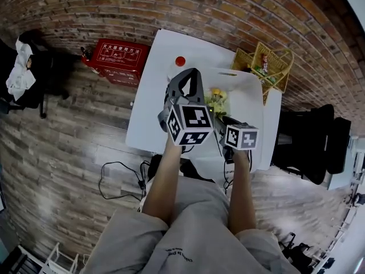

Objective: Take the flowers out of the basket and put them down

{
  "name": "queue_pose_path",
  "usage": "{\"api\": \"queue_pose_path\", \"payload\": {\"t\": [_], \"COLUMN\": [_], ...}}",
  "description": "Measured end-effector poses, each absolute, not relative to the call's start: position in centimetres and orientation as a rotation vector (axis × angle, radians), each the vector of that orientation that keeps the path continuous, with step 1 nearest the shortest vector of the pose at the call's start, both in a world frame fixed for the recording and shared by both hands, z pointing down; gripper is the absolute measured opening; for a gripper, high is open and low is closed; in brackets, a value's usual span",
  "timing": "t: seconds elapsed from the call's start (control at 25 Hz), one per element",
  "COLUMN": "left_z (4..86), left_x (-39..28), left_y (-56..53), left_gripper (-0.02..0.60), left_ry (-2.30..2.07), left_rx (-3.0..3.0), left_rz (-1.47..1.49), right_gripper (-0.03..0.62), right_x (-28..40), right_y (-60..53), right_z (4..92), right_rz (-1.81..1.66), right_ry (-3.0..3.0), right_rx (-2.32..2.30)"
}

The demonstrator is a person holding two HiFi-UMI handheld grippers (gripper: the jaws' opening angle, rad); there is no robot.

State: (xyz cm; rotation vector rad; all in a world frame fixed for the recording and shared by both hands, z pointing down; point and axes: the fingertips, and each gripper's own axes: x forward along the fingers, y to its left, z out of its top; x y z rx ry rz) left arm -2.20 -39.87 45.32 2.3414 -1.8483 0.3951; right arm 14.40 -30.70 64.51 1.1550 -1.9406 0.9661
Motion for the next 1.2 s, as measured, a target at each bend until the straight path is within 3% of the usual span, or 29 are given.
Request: {"api": "queue_pose_path", "payload": {"t": [0.12,0.48,1.2], "left_z": [45.2,43.8,42.4], "left_x": [-3.6,-5.8,-7.7], "left_y": [-40.2,-41.6,-44.3], "left_gripper": [0.025,0.025,0.025], "left_ry": [-1.891,-1.999,-2.056], "left_rx": [2.303,2.226,2.217], "left_rz": [0.359,0.252,0.277], "right_gripper": [0.230,0.235,0.236], "right_x": [14.3,14.9,15.1], "right_y": [-29.8,-27.4,-27.4], "right_z": [65.5,67.6,74.5], "right_rz": [0.962,0.905,0.961], "right_ry": [-1.885,-1.738,-1.610], "right_rx": [1.063,0.789,0.692]}}
